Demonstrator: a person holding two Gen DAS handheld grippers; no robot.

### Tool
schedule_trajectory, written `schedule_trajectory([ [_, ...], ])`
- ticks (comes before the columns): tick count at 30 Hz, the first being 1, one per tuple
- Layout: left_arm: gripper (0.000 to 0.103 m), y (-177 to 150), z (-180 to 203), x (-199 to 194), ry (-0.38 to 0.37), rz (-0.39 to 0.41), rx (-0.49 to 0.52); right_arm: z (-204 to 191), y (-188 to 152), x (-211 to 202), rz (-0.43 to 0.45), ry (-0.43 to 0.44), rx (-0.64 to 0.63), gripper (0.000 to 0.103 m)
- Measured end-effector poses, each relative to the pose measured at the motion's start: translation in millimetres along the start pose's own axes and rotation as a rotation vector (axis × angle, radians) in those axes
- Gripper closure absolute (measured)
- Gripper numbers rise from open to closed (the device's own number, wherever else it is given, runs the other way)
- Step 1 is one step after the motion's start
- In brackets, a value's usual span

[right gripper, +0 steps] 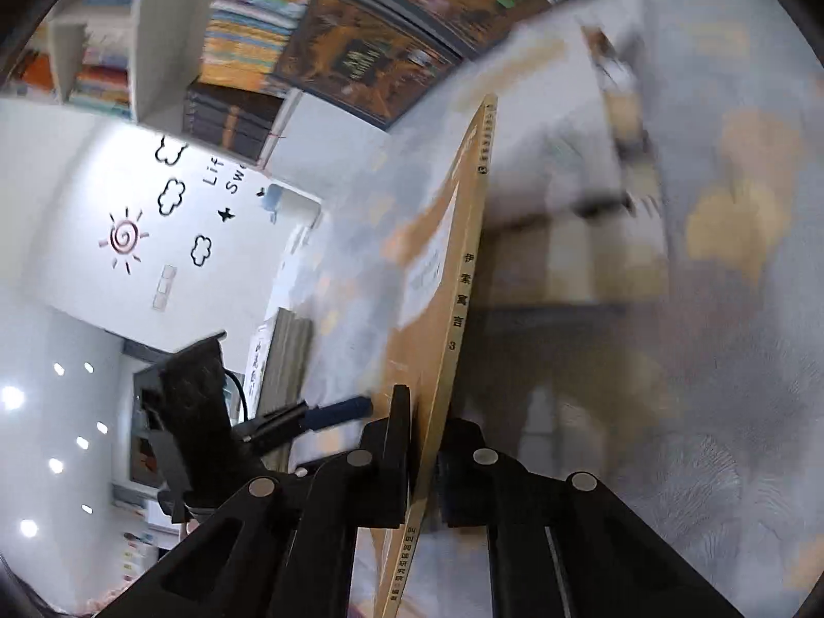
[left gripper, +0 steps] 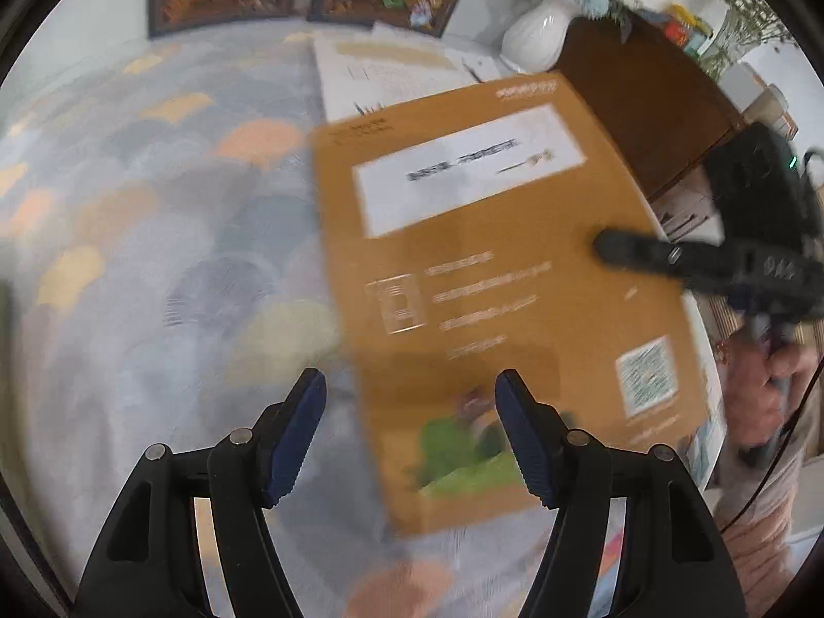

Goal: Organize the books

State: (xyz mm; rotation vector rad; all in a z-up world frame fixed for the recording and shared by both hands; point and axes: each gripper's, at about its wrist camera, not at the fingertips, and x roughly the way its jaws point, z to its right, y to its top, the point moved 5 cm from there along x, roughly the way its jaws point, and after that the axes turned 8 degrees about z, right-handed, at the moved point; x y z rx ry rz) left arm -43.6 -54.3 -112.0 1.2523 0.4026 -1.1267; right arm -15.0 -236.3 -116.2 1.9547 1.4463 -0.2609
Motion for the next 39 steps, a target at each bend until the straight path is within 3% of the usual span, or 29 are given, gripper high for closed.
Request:
schedule_trajectory([
  [4, 0.036, 3.0, -9.7, -47.9, 0.023, 0.11, 0.003, -55.8, 22.4, -16.5, -0.024, -0.104, -0.147, 0.095],
  [7, 0.036, -0.7, -25.4, -77.9, 0.038, 0.175, -0.02, -91.5, 16.6, -3.5, -0.077, -0.182, -0.23, 0.094],
  [13, 0.036, -13.3, -54.2, -104.3, 0.06, 0.226, -0.071, -140.3, -8.3, 57.5, -0.135, -0.109, -0.24, 0.092],
  [17, 0.036, -26.5, -71.1, -106.5, 0.064, 0.221, -0.109, -159.2, -27.6, 101.7, -0.249, -0.061, -0.219, 0.083],
  [20, 0.036, -34.9, -81.7, -104.1, 0.058, 0.197, -0.134, -173.4, -40.9, 129.1, -0.306, -0.056, -0.264, 0.066],
  [21, 0.036, -38.6, -84.2, -102.1, 0.065, 0.186, -0.14, -175.1, -44.8, 135.0, -0.322, -0.05, -0.263, 0.06],
  [27, 0.036, -64.0, -98.2, -100.5, 0.138, 0.138, -0.161, -170.4, -46.6, 137.2, -0.35, -0.02, -0.238, 0.051],
  [30, 0.036, -74.9, -99.2, -100.7, 0.182, 0.114, -0.138, -158.4, -38.4, 129.5, -0.309, -0.069, -0.258, 0.05],
  [33, 0.036, -87.3, -96.4, -96.5, 0.175, 0.073, -0.123, -138.0, -29.8, 123.7, -0.286, -0.095, -0.225, 0.05],
  [39, 0.036, -111.3, -85.7, -103.5, 0.193, 0.032, -0.089, -91.7, -29.9, 128.1, -0.311, -0.248, -0.259, 0.05],
])
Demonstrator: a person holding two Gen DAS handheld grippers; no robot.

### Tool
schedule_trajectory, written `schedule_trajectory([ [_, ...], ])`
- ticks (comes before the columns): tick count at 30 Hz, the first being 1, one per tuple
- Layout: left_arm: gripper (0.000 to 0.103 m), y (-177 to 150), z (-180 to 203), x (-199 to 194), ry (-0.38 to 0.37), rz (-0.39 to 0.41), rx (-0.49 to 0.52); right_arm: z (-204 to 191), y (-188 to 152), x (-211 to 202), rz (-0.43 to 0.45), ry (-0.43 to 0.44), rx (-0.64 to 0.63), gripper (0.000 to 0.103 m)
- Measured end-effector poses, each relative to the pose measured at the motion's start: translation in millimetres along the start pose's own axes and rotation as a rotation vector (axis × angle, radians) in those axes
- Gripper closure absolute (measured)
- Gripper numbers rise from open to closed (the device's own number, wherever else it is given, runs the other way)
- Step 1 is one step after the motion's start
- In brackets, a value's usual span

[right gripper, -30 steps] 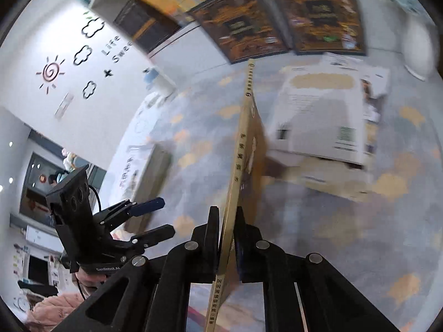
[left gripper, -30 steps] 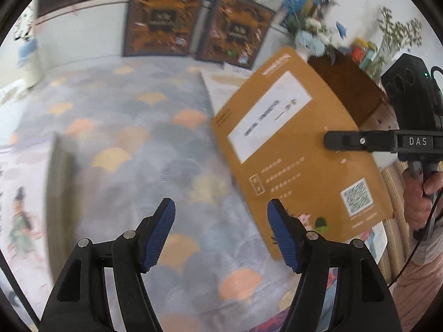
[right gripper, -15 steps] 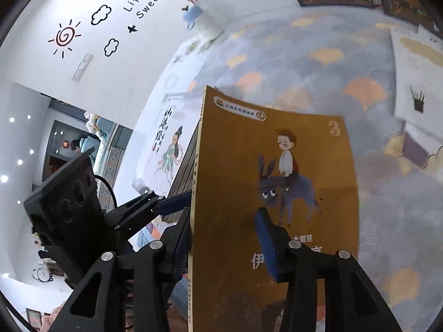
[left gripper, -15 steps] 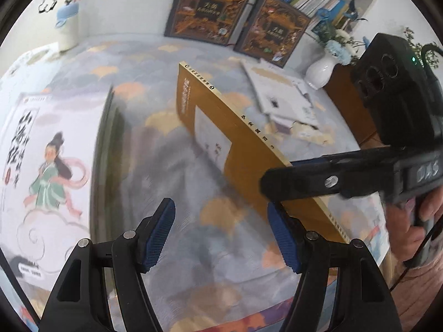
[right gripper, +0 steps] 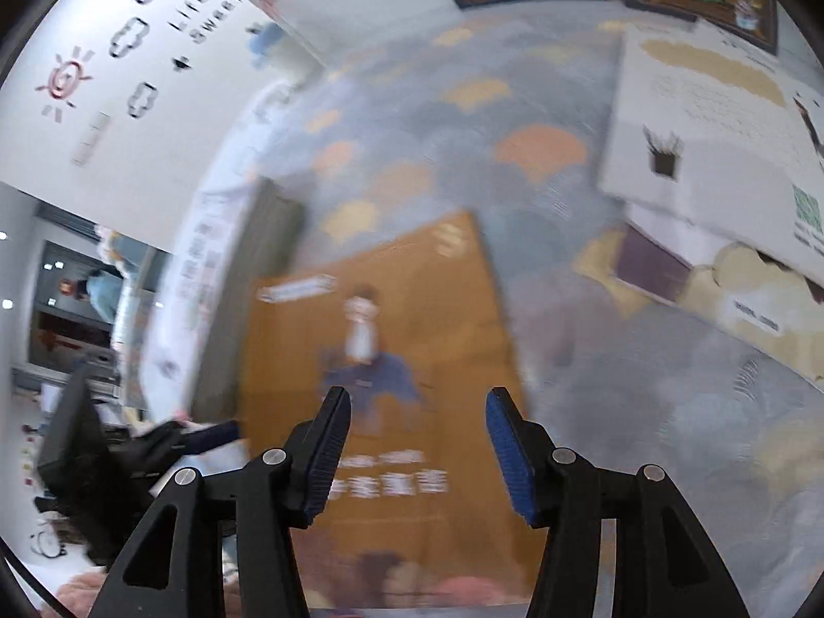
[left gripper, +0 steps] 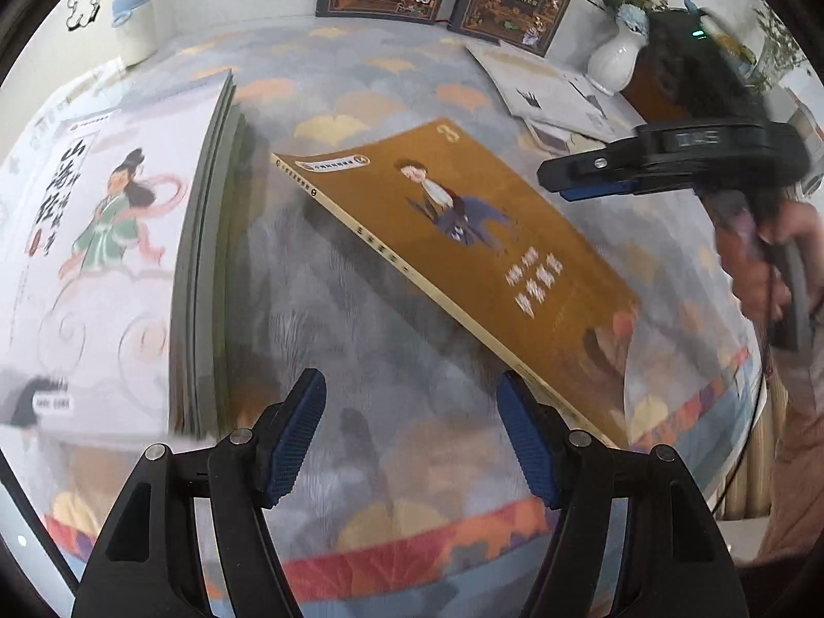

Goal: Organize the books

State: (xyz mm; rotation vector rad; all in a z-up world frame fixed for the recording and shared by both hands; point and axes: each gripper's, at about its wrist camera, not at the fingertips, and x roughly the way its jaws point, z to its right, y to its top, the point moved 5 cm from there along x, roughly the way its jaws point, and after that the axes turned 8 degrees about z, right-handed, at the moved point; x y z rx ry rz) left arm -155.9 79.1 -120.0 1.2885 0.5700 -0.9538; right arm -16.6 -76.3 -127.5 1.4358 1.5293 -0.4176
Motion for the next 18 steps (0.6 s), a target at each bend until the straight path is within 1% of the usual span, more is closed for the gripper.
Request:
schedule_trajectory([
  [2, 0.036, -5.5, -0.3, -2.8, -0.004, -0.008, -0.009, 11.3, -2.5, 4.5, -0.015, -0.002, 0.016, 0.05],
  [6, 0.035, -1.7, 3.6, -11.8, -0.108, 0.03, -0.066, 26.9, -5.1, 7.2, -0.019, 0.018, 0.053, 0.05],
  [7, 0.035, 0.3, 4.7, -8.2, -0.106, 0.032, -0.071, 28.4, -5.9, 7.2, -0.018, 0.023, 0.051, 0.05],
  [9, 0.035, 1.1, 5.2, 5.2, -0.098, 0.002, -0.088, 30.1, -7.1, 7.3, -0.016, 0.029, 0.044, 0.05],
  [11, 0.035, -2.3, 6.0, 23.5, -0.137, -0.053, -0.122, 29.2, -9.4, 6.4, -0.014, 0.029, 0.027, 0.05],
  [12, 0.034, -2.2, 6.5, 27.1, -0.145, -0.052, -0.129, 28.6, -11.2, 6.2, -0.015, 0.03, 0.013, 0.05],
  [13, 0.033, 1.2, 8.0, 24.9, -0.138, -0.026, -0.122, 25.6, -13.4, 7.6, -0.017, 0.032, 0.001, 0.05],
  [14, 0.033, 2.9, 8.4, 25.6, -0.139, -0.03, -0.123, 23.6, -15.2, 9.4, -0.016, 0.039, -0.006, 0.049],
  [16, 0.032, 8.3, 8.4, 29.0, -0.164, -0.023, -0.136, 21.6, -19.0, 11.1, -0.004, 0.062, 0.008, 0.047],
  [18, 0.032, 12.5, 10.0, 30.2, -0.172, -0.016, -0.134, 22.9, -24.8, 8.7, 0.022, 0.075, 0.022, 0.047],
])
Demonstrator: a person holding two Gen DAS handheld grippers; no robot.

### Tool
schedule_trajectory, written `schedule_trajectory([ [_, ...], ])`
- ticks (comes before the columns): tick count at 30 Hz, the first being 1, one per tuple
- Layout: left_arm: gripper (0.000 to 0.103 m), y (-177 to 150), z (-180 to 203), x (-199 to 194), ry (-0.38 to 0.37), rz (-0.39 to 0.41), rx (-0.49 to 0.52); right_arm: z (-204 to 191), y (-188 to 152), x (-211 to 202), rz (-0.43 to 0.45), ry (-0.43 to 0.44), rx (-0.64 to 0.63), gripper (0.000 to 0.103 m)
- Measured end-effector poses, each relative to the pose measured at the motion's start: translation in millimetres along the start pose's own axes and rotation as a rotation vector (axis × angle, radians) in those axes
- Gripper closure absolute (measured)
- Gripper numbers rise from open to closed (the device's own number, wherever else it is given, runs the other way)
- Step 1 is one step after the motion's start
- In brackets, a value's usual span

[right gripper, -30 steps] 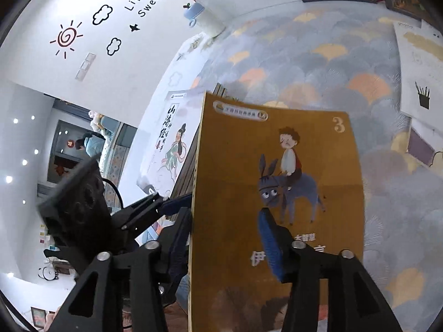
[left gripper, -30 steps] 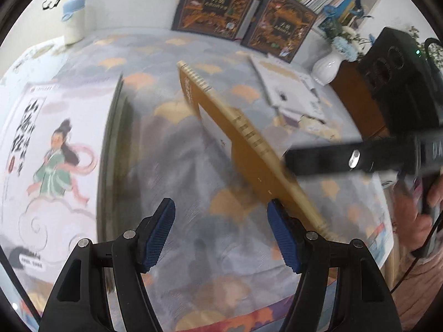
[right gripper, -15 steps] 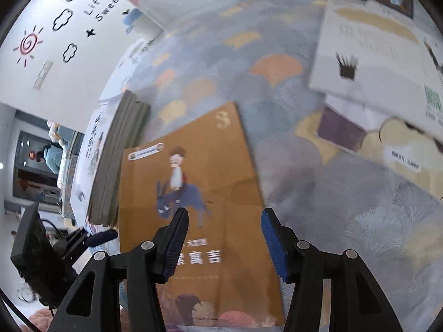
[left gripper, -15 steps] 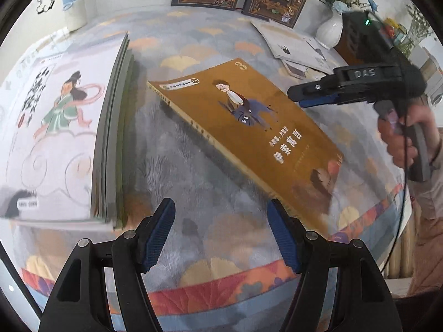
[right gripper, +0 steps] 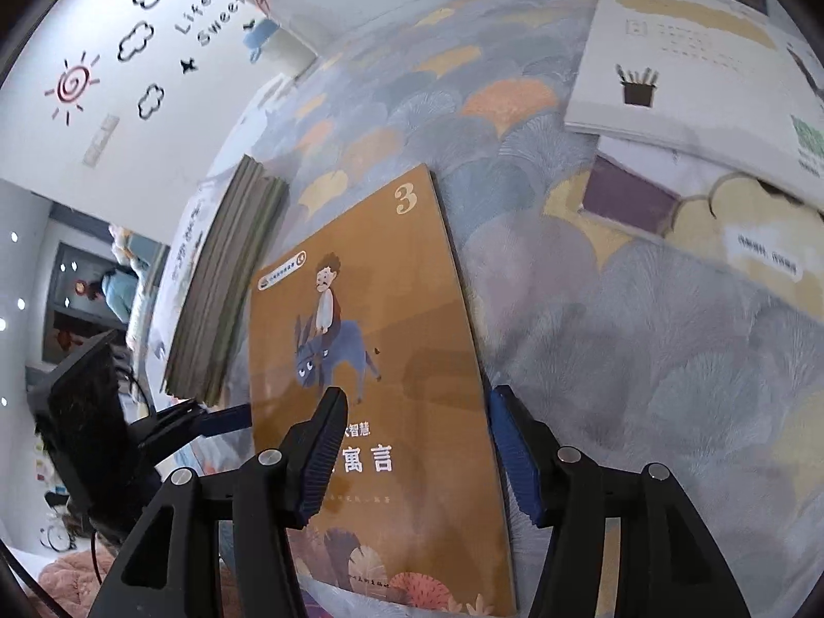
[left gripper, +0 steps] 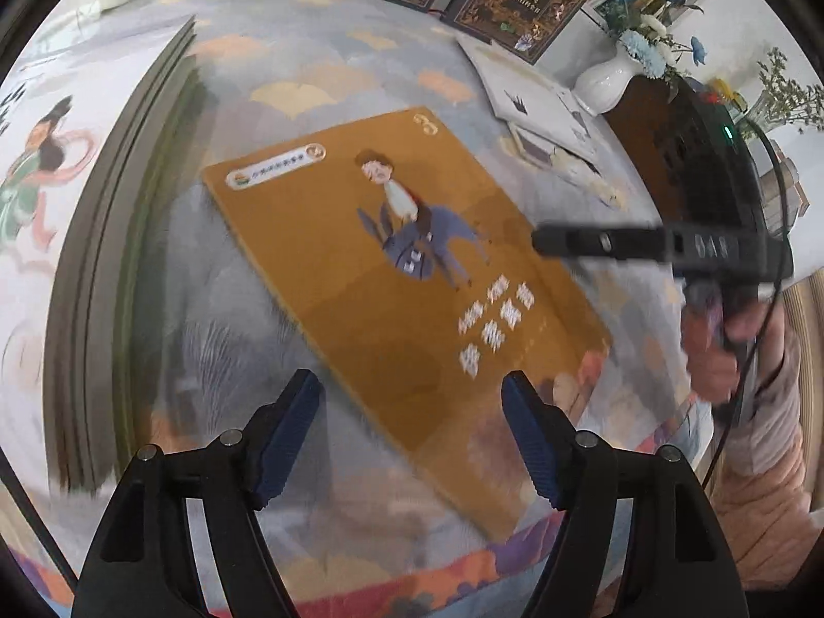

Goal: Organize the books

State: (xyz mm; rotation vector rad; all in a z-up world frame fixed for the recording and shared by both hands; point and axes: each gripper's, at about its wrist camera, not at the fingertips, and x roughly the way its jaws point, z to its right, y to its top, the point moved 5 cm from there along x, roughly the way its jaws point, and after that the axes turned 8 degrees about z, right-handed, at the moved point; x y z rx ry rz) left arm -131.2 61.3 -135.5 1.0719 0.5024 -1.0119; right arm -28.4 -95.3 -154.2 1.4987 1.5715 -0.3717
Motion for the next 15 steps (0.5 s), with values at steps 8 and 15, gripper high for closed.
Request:
schedule_trajectory([
  [8, 0.035, 14.7, -6.5, 1.9, -0.092, 0.017, -0.071, 0.4, -60.2, -22.5, -0.016, 0.176, 0.109, 0.045],
  [15, 0.06, 14.5, -11.0, -0.5, -0.022, 0.055, -0.021, 9.0, -66.9, -25.1, 0.034, 0.239, 0.106, 0.057],
])
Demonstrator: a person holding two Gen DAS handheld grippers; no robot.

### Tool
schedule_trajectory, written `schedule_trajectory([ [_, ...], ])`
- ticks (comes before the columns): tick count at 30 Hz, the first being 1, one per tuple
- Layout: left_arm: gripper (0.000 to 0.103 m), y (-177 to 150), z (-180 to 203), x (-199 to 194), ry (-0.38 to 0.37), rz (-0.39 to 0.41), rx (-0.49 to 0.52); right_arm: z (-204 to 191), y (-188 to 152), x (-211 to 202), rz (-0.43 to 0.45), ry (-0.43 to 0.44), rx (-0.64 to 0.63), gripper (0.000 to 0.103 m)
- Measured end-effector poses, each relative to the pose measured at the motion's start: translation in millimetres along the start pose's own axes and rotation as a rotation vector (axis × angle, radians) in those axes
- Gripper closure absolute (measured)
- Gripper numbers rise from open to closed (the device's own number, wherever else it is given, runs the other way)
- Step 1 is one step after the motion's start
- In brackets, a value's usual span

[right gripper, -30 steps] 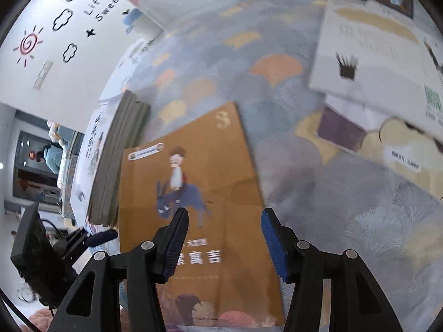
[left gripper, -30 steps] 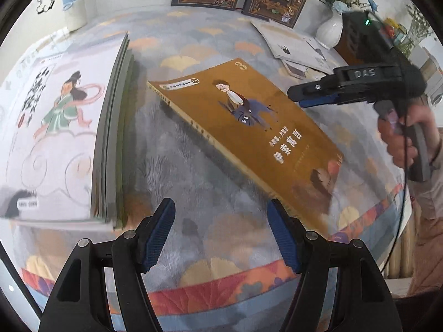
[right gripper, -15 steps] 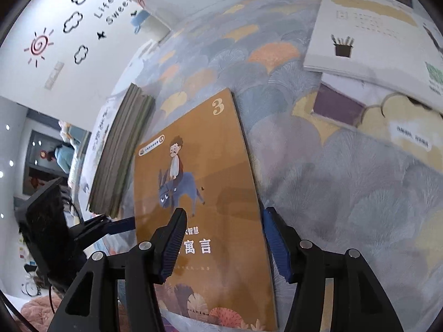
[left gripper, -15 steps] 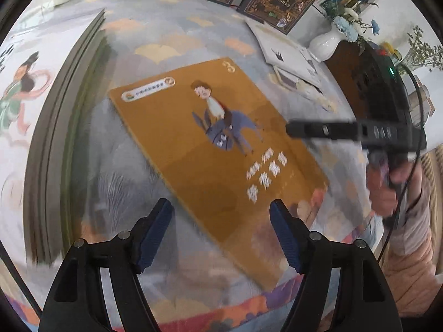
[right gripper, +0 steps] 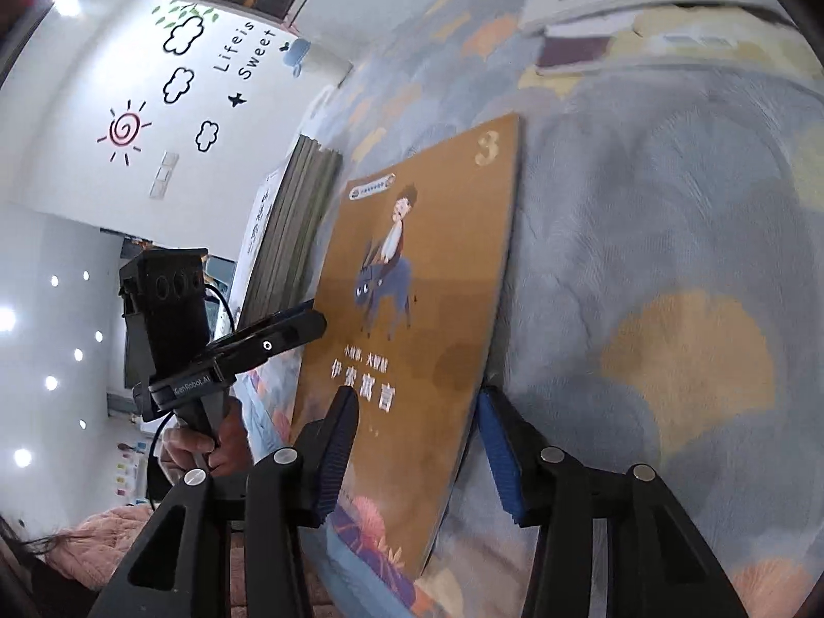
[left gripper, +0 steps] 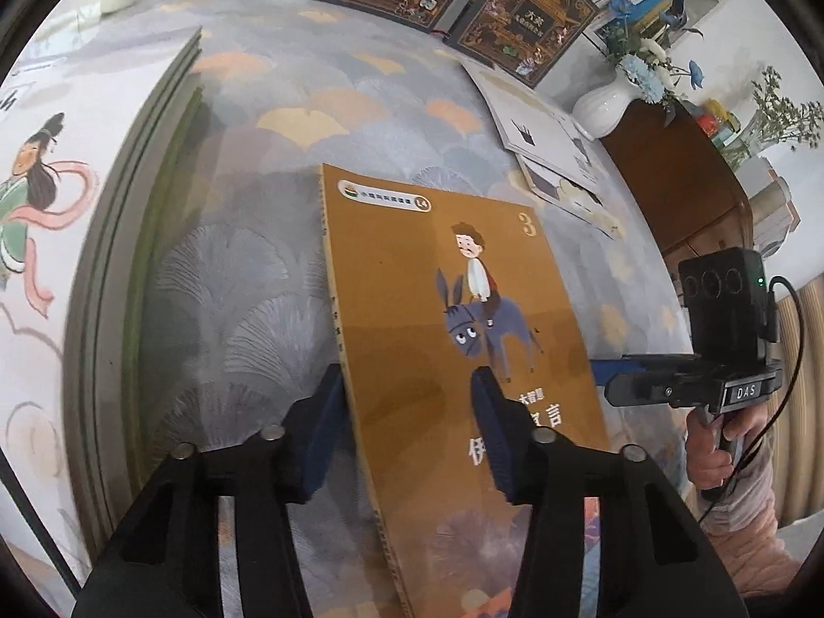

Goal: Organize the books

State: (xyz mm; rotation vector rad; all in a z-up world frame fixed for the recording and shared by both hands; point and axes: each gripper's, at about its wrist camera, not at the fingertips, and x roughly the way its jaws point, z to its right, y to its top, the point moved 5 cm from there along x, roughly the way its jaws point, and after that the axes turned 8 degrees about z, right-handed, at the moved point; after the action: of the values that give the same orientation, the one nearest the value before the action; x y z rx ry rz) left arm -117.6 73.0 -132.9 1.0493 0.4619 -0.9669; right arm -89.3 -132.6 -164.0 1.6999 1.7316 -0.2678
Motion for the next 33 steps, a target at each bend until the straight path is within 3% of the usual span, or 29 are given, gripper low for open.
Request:
schedule_trajectory([
  [4, 0.063, 2.0, -1.3, 3.3, 0.006, 0.014, 0.002, -8.2, 4.8, 8.0, 0.012, -0.031, -0.062, 0.057],
  [8, 0.063, 1.7, -0.8, 3.2, 0.019, 0.023, 0.017, -2.1, 13.9, 14.8, 0.062, -0.083, -0.085, 0.086],
  [9, 0.063, 1.9, -0.9, 3.2, 0.021, 0.023, 0.019, 0.8, 15.4, 14.5, 0.074, -0.072, -0.076, 0.087],
  [12, 0.063, 2.8, -1.8, 3.3, 0.023, 0.021, 0.016, 10.1, 16.2, 12.8, 0.097, -0.025, -0.023, 0.088],
  [17, 0.063, 2.3, -1.7, 3.2, 0.024, 0.03, 0.012, 0.6, 15.2, 15.2, 0.102, -0.071, -0.126, 0.088],
  [23, 0.061, 3.8, -4.3, 3.6, 0.008, 0.04, -0.023, 9.3, 17.1, 14.2, 0.111, -0.001, -0.073, 0.088],
  [29, 0.061, 8.8, -4.0, 5.0, 0.012, 0.002, -0.052, 4.1, 18.7, 11.9, 0.113, -0.056, -0.014, 0.086],
  [33, 0.061, 9.7, -1.8, 4.3, 0.036, -0.012, -0.04, -10.8, 17.6, 11.0, 0.112, -0.13, -0.095, 0.087],
])
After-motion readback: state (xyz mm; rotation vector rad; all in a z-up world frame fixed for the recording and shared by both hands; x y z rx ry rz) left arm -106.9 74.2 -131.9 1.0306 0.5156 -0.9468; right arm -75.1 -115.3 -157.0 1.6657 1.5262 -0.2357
